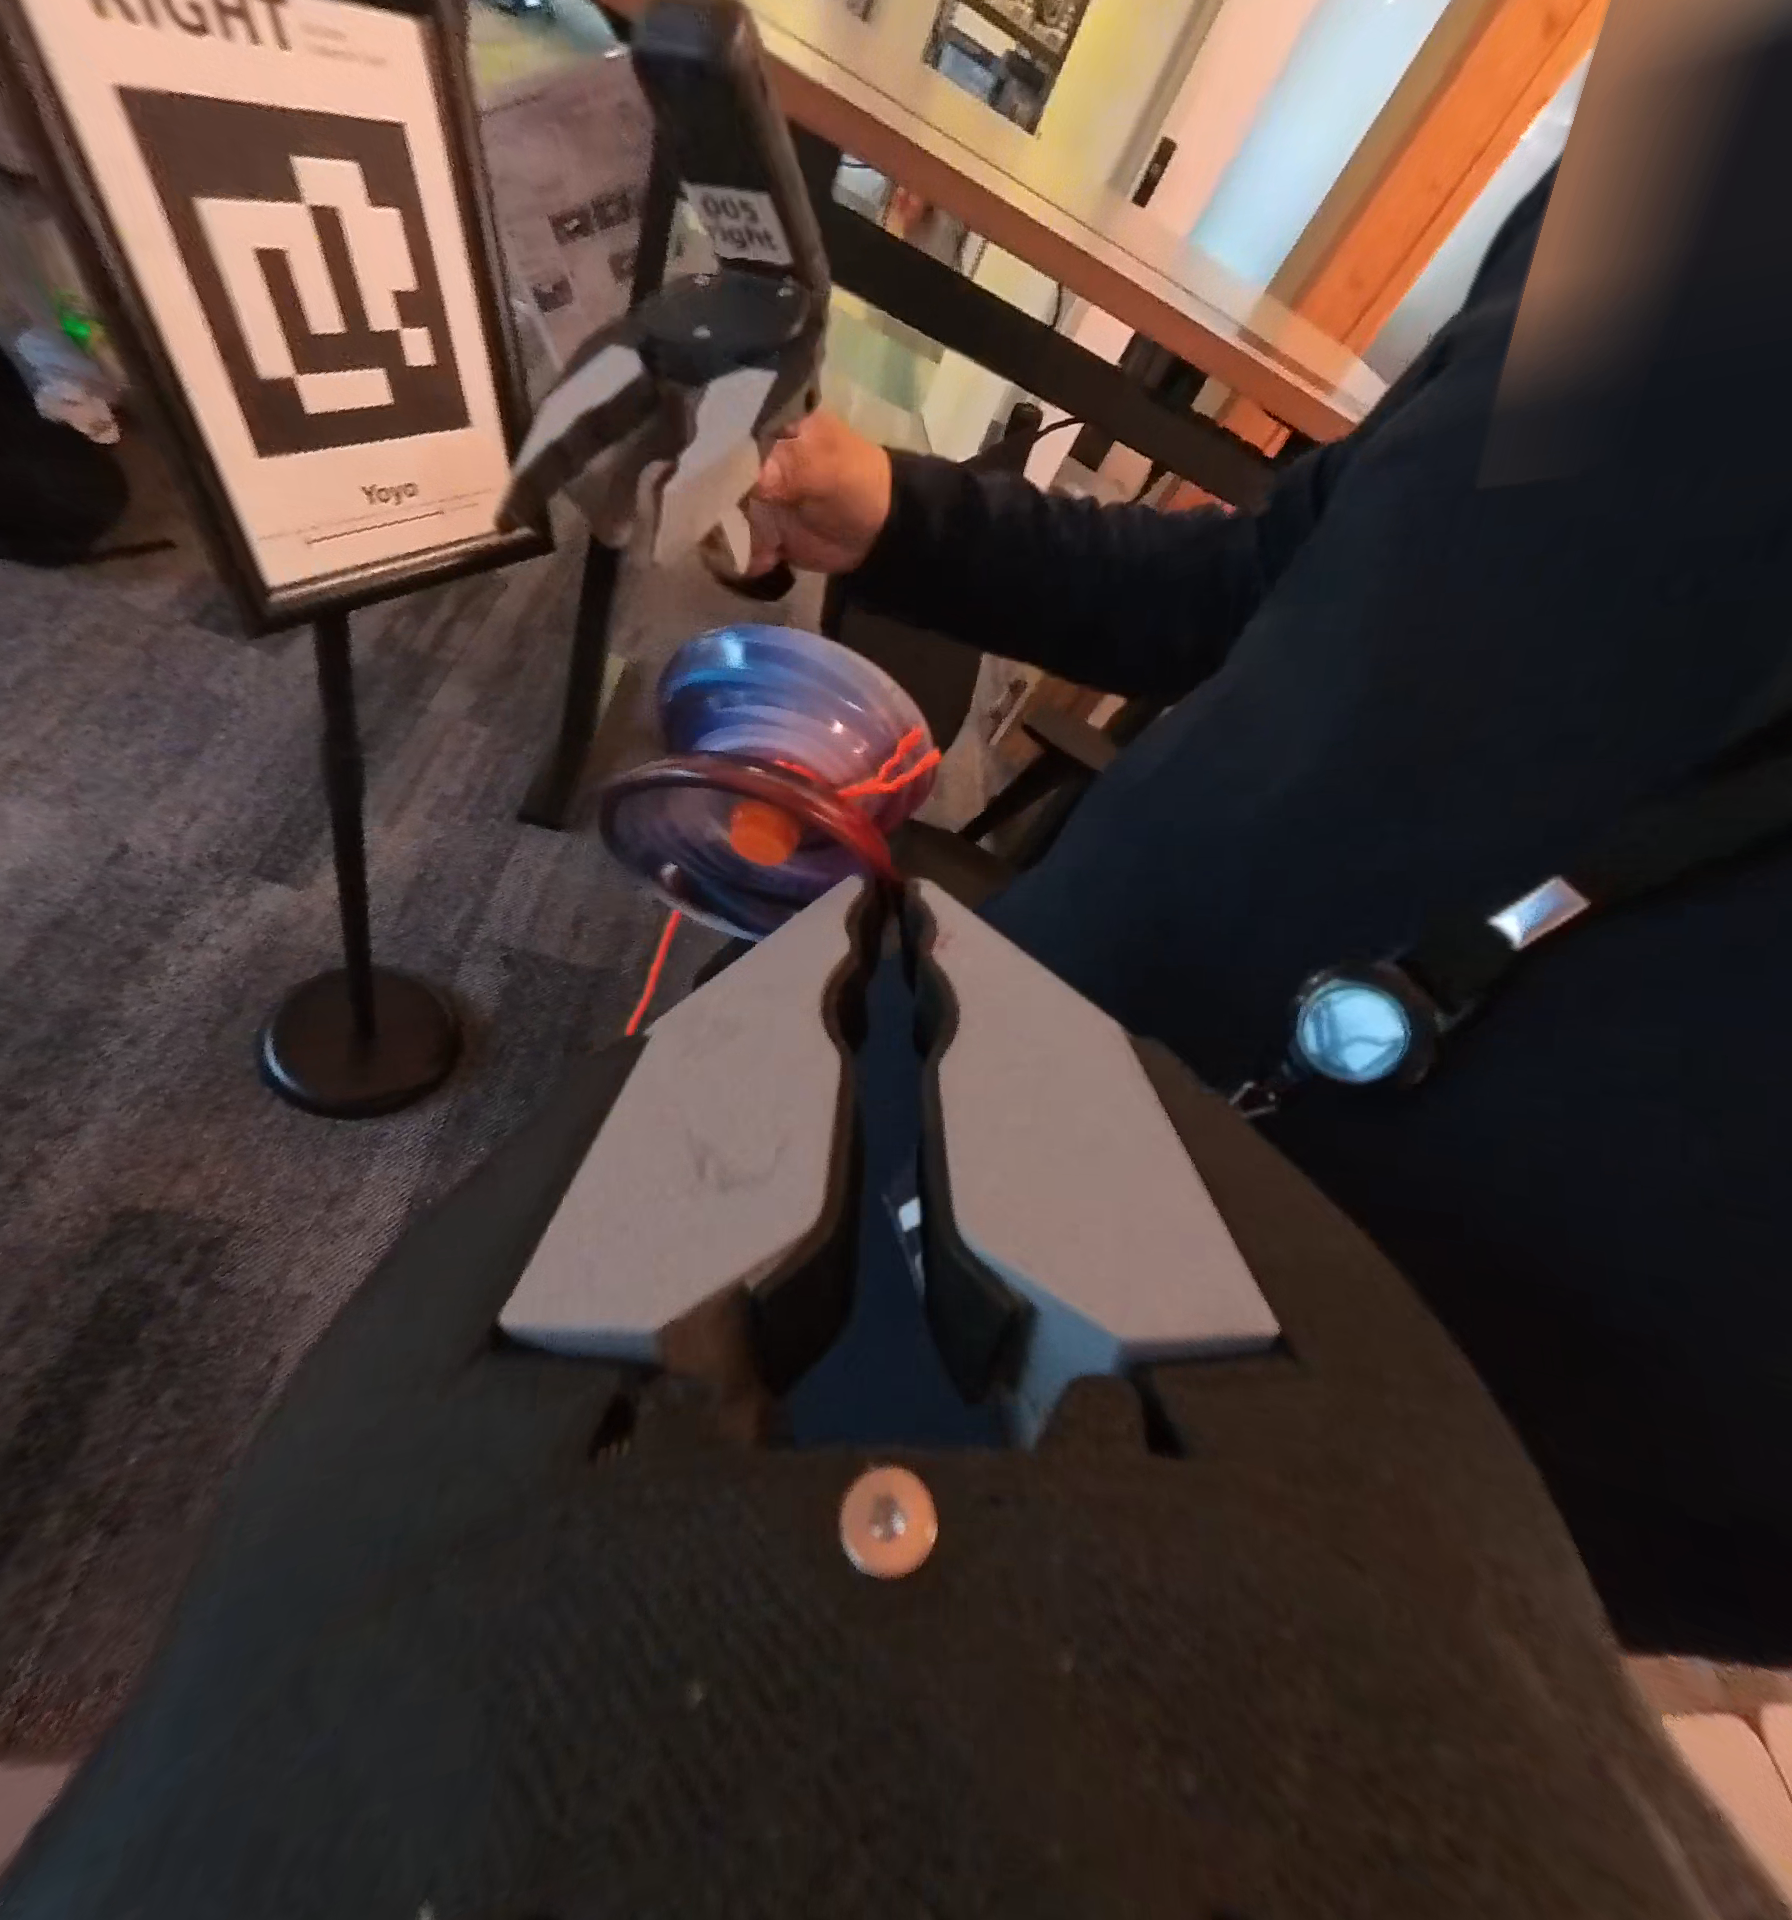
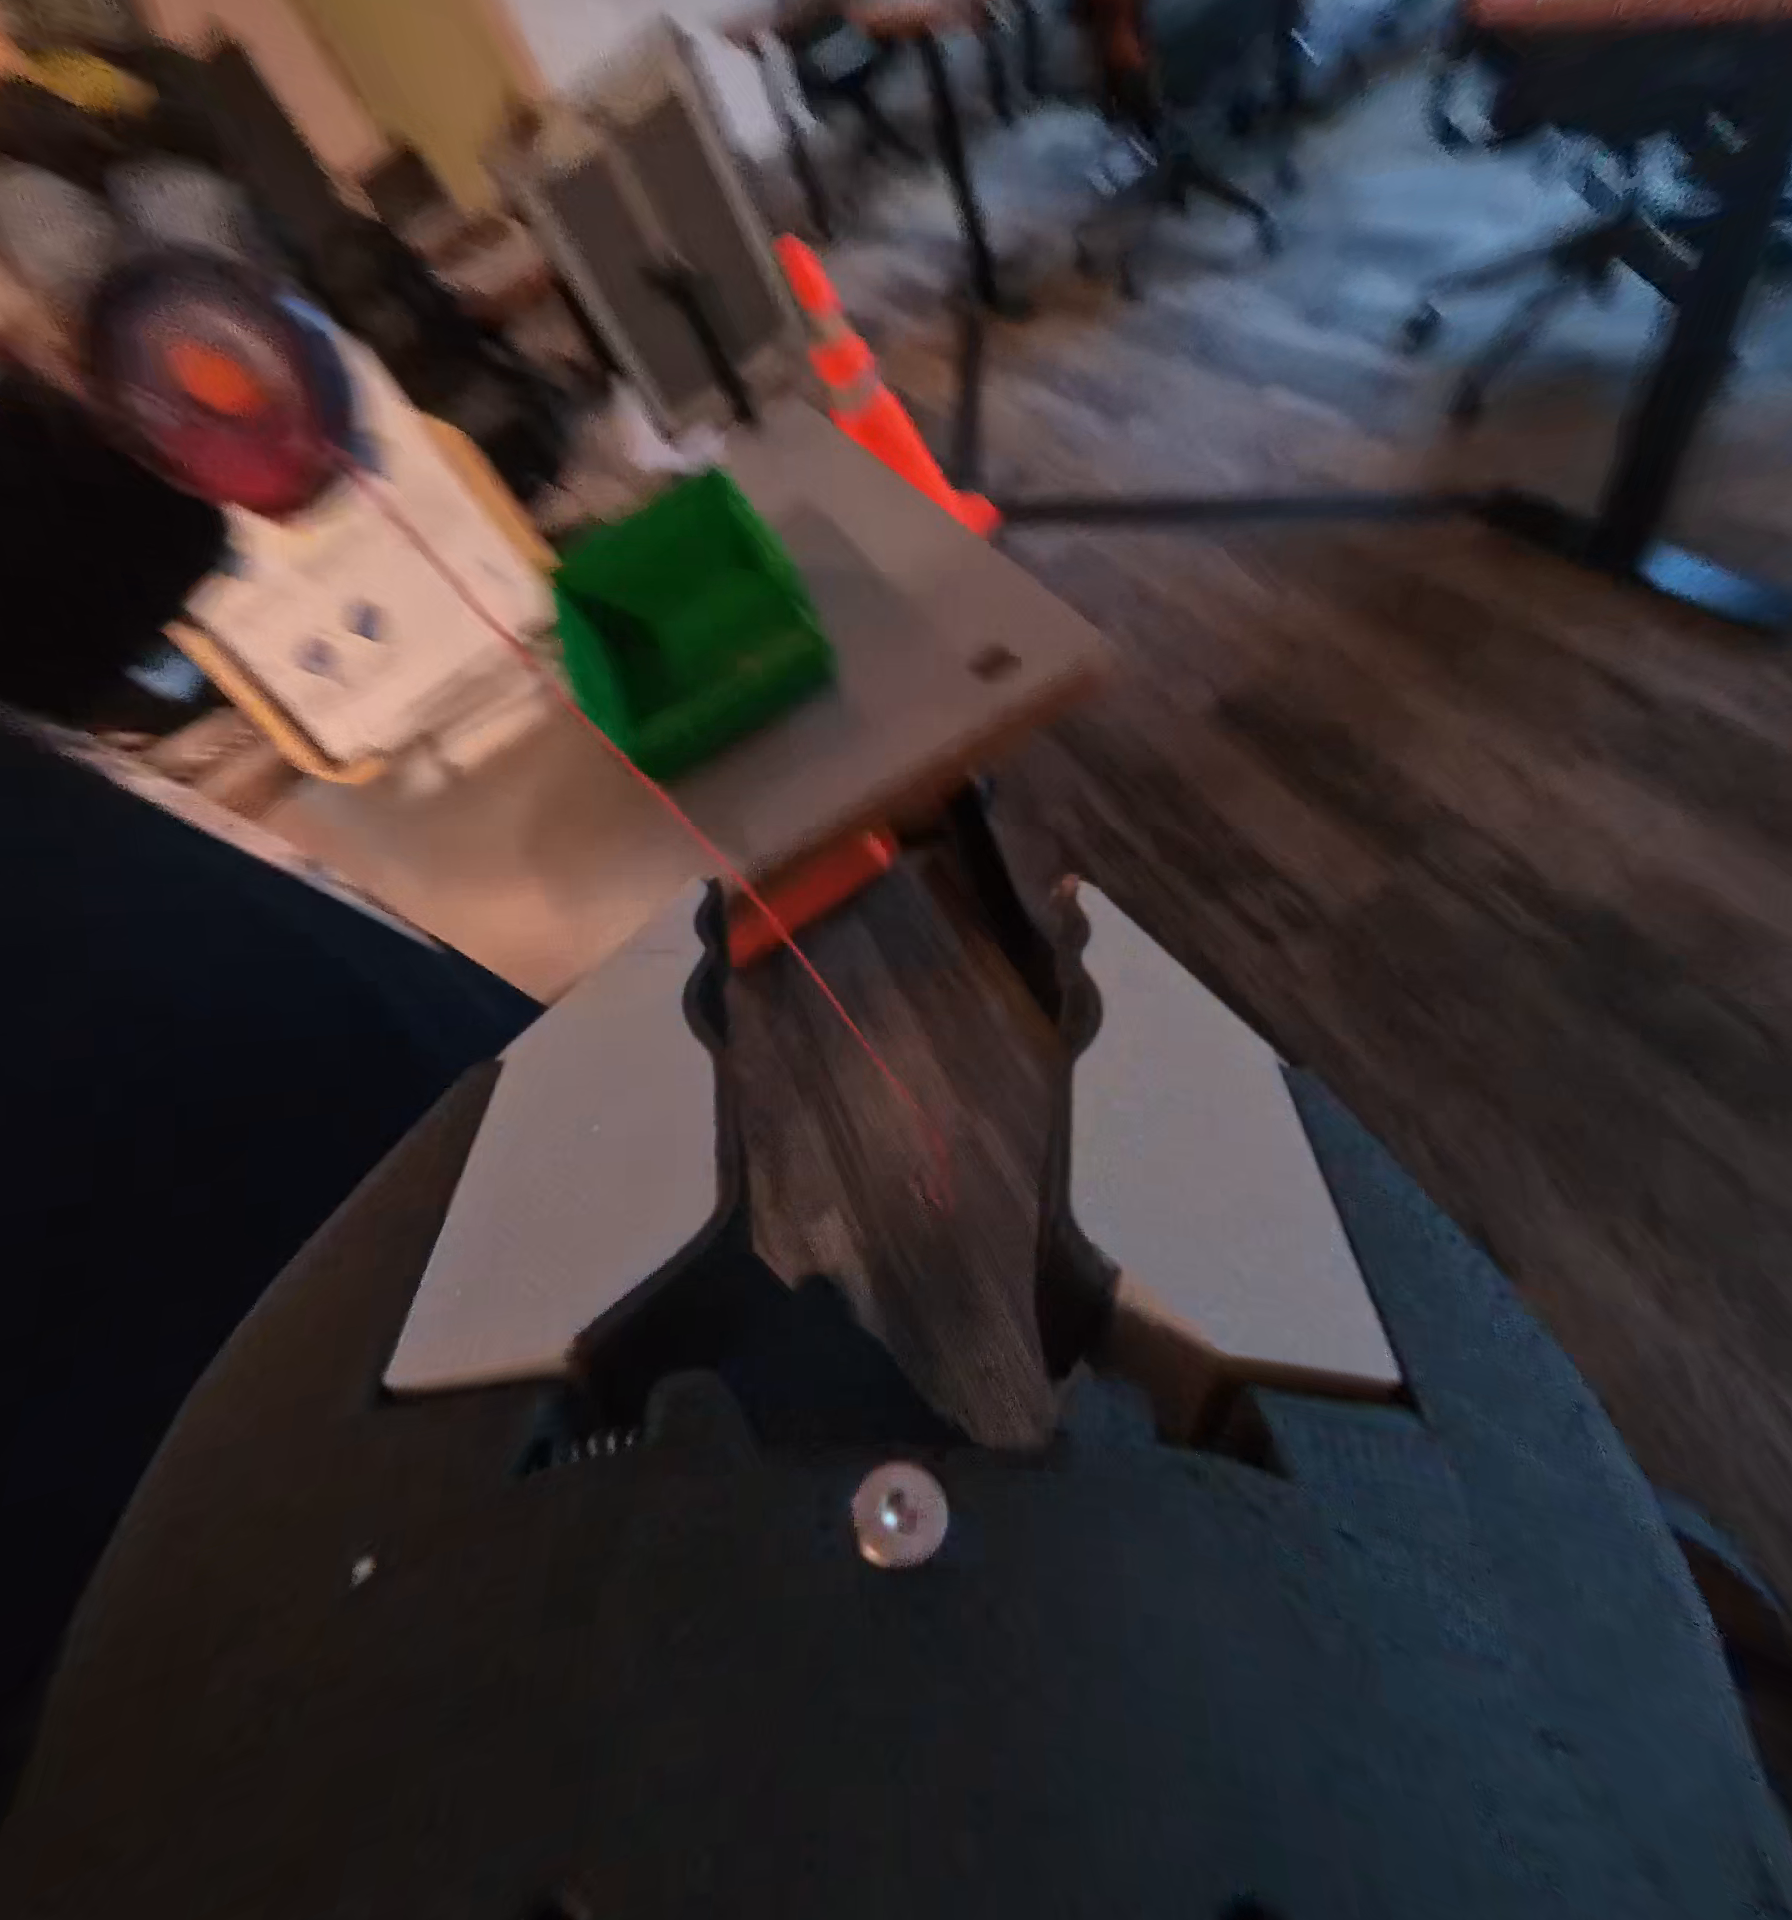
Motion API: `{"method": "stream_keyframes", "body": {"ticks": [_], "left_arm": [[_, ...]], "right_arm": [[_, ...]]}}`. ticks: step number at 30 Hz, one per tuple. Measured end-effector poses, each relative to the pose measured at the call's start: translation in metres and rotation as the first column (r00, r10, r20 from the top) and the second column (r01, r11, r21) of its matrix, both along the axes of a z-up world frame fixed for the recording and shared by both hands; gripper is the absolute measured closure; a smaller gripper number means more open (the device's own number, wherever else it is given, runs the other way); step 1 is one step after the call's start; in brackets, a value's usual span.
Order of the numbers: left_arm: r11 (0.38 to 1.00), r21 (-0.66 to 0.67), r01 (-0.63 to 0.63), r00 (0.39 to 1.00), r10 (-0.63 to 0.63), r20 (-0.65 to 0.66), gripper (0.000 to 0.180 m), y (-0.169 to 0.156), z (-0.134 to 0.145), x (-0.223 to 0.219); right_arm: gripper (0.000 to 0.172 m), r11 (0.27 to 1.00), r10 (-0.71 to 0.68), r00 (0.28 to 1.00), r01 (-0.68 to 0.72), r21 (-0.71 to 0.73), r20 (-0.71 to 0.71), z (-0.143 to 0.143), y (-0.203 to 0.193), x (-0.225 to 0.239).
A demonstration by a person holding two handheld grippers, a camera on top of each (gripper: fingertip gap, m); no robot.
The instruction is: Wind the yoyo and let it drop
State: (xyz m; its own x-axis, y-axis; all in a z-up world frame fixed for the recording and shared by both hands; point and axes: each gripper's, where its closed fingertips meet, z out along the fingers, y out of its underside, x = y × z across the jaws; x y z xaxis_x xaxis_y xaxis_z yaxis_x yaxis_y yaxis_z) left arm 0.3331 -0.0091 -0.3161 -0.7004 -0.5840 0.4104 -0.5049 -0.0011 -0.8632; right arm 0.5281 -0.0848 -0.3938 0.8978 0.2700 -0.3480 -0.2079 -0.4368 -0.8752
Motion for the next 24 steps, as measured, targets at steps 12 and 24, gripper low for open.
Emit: {"method": "stream_keyframes", "body": {"ticks": [12, 24], "left_arm": [[0.994, 0.03, 0.108, 0.994, -0.109, 0.031, 0.18, -0.031, 0.004, -0.018], [0.998, -0.053, -0.029, 0.999, 0.026, -0.044, 0.168, -0.019, -0.006, -0.023]], "right_arm": [[0.159, 0.839, 0.507, 0.859, -0.473, 0.268, -0.073, 0.085, 0.063, -0.174], [0.172, 0.879, 0.411, 0.884, -0.449, 0.16, 0.222, 0.074, 0.074, -0.182]]}}
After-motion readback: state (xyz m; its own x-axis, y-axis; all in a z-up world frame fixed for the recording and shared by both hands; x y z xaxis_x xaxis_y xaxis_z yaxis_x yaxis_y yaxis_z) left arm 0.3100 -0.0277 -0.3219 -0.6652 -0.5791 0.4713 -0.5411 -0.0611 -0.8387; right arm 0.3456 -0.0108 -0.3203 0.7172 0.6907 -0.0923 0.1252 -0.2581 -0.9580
